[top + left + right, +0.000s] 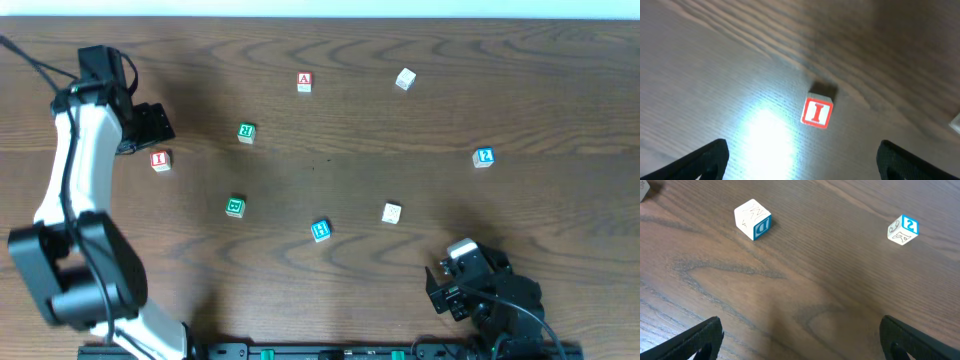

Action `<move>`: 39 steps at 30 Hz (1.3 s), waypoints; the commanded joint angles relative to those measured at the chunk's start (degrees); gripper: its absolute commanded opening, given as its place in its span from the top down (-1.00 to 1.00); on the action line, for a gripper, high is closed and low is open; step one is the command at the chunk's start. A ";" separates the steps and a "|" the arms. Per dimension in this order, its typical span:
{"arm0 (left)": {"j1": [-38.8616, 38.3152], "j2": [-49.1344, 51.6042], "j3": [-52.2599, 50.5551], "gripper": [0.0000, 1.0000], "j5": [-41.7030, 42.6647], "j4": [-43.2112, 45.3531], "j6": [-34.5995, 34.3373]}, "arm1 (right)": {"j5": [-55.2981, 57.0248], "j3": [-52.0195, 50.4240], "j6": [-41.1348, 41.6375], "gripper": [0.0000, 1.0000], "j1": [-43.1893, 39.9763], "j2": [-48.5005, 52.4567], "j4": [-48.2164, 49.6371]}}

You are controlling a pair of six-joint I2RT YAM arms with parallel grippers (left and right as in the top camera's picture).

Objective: Spell out Ai2
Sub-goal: 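Move the left gripper forward over the red 'I' block, then lower the left gripper and grasp the red 'I' block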

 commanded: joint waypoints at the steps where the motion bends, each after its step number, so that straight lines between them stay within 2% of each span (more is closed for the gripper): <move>1: 0.24 4.87 4.70 -0.91 2.99 -2.16 3.17 | -0.46 -0.68 -0.48 -0.99 -0.46 -0.37 -0.24; 7: 0.17 10.25 6.21 -0.91 6.78 -2.75 6.19 | -0.48 -0.68 -0.48 -0.99 -0.46 -0.37 -0.24; 12: -0.07 13.53 6.16 -0.91 7.06 -2.56 6.14 | -0.46 -0.68 -0.48 -0.99 -0.46 -0.37 -0.24; 17: -0.13 16.28 6.16 -0.91 11.52 -2.32 6.12 | -0.46 -0.68 -0.48 -0.98 -0.46 -0.37 -0.24; 34: 0.02 16.85 6.08 -0.91 6.32 1.49 6.14 | -0.48 -0.68 -0.48 -0.99 -0.46 -0.37 -0.24; 37: 0.02 16.85 5.88 -1.00 6.23 1.31 6.14 | -0.46 -0.68 -0.48 -0.99 -0.46 -0.37 -0.24; 39: 0.02 16.85 5.79 -0.77 6.23 1.31 6.14 | -0.46 -0.68 -0.48 -0.98 -0.46 -0.37 -0.24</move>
